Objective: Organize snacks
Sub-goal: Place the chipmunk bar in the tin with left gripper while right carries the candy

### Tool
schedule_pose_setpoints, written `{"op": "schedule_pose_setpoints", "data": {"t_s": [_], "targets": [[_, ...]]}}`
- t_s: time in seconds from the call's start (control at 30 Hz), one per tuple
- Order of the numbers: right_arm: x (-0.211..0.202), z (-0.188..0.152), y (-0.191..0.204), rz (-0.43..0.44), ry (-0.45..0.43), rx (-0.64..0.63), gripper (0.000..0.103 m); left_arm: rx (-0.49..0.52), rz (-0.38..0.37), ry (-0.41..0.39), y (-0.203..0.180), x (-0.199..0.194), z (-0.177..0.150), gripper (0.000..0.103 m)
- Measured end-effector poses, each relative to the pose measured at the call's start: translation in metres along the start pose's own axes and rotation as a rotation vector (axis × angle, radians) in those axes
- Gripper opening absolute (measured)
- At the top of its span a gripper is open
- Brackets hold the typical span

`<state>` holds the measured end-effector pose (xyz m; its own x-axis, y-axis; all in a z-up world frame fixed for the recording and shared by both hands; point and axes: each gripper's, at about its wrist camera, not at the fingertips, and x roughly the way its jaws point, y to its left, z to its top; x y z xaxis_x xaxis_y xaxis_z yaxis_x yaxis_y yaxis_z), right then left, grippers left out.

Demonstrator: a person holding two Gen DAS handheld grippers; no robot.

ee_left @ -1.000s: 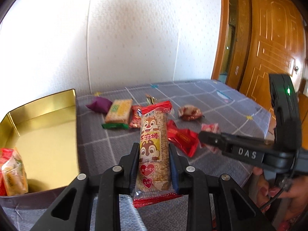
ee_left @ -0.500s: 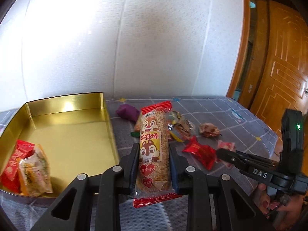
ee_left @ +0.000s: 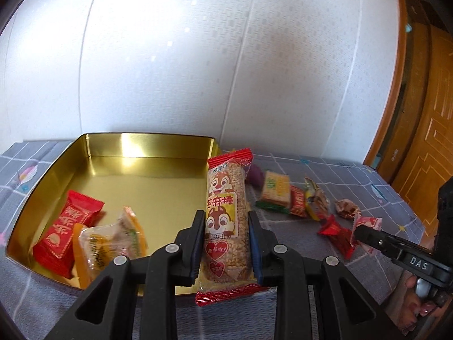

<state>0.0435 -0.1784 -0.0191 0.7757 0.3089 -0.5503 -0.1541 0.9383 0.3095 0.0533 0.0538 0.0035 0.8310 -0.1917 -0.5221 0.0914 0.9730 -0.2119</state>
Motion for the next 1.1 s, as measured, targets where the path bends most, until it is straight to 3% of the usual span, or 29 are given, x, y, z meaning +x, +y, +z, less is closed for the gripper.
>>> {"op": "schedule_pose_setpoints", "data": {"t_s": [0.57, 0.73, 1.1], "targets": [[0.036, 0.017, 0.080, 0.142, 0.056, -0.092, 0.031, -0.044, 0.082, 0.062, 0.037, 0.016, -0.005, 0.028], [0.043, 0.018, 0.094, 0.161, 0.069, -0.109, 0.031, -0.032, 0.104, 0.080, 0.039, 0.023, -0.007, 0.022], [0.047, 0.018, 0.104, 0.165, 0.088, -0.126, 0.031, -0.043, 0.086, 0.101, 0.041, 0.029, -0.008, 0.022]]}}
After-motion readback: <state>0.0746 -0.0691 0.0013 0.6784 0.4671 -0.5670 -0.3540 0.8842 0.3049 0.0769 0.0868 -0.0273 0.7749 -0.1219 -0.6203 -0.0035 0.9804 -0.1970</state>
